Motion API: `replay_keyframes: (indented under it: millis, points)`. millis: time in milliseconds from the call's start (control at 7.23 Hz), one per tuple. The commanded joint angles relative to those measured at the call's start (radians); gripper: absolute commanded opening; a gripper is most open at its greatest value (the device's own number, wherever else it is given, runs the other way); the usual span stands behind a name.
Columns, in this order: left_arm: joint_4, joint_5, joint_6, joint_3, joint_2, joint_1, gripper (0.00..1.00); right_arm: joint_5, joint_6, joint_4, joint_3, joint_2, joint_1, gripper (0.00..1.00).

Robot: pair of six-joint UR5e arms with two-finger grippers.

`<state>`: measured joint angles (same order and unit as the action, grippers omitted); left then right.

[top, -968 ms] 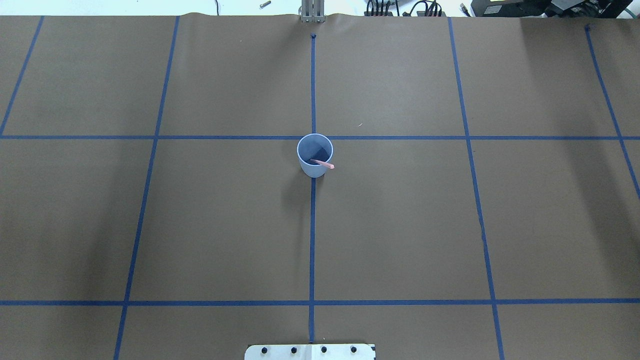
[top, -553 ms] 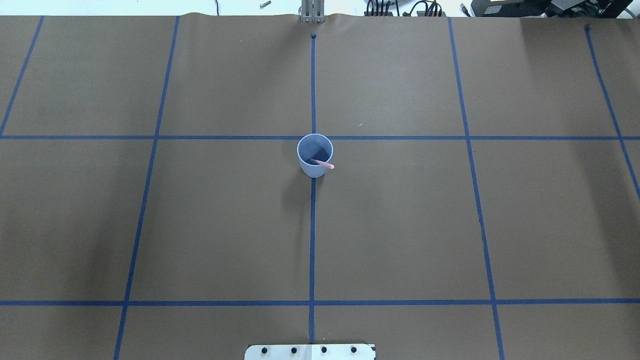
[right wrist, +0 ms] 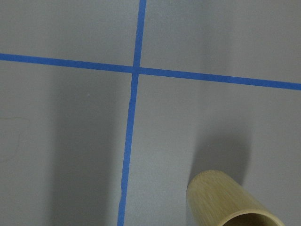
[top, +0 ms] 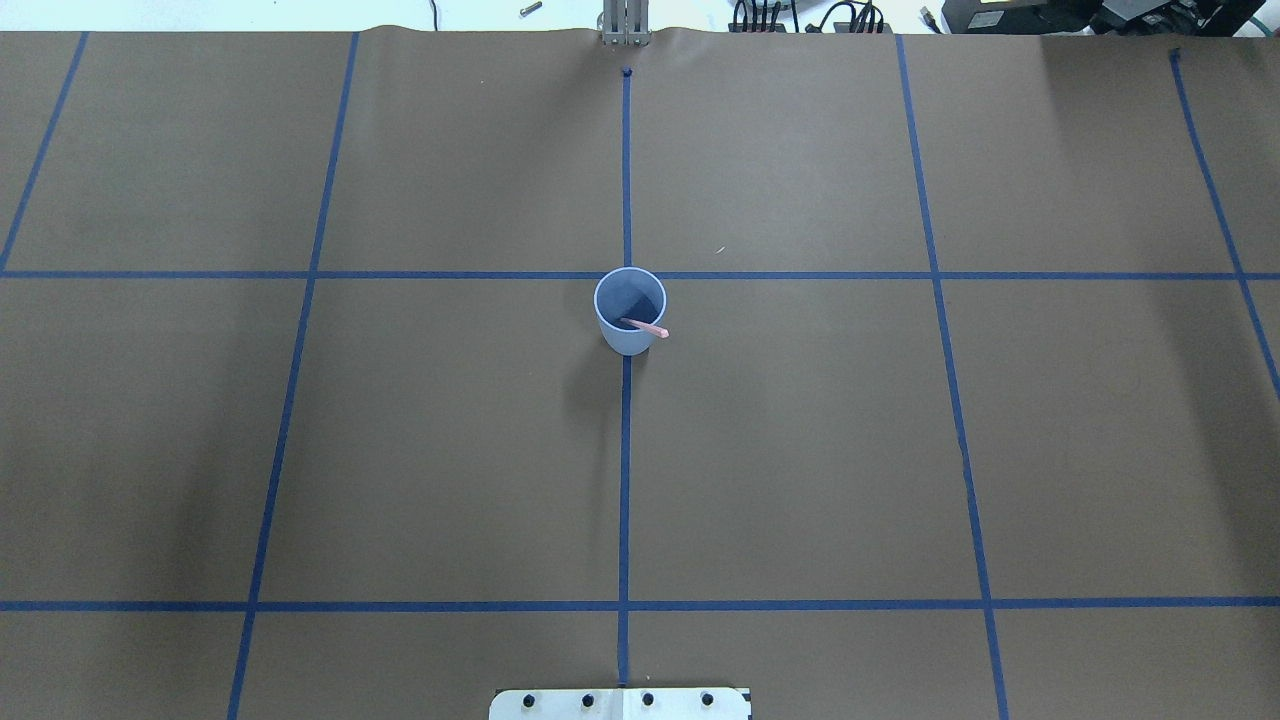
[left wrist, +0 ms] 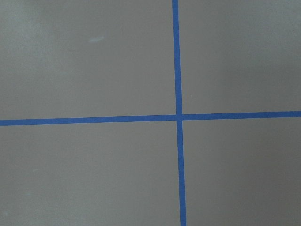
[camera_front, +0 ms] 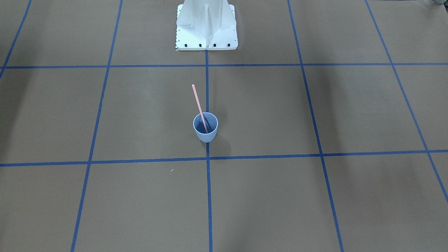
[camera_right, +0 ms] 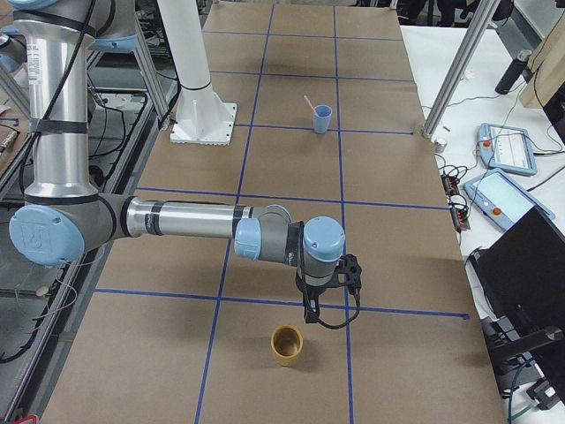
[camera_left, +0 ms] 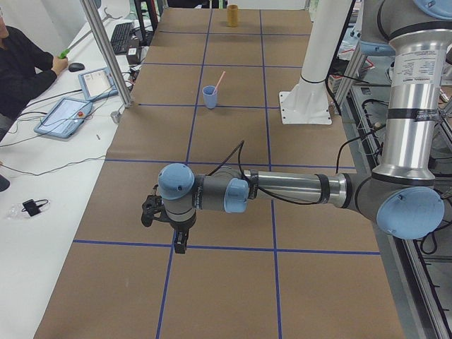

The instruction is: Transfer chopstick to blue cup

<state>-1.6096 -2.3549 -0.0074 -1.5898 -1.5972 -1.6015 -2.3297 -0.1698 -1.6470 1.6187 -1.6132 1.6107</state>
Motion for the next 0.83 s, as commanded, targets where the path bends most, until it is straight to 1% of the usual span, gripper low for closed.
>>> replay_keyframes:
  millis: [0,691]
  points:
    - [-0.001,0.000,0.000,-0.001,0.005,0.000,0.99,0.000,-0.001,-0.001,-0.002,0.004,0.000,1.00]
    - [0.000,0.000,0.004,0.002,0.008,-0.002,0.99,-0.004,-0.001,-0.004,0.010,0.004,0.000,1.00]
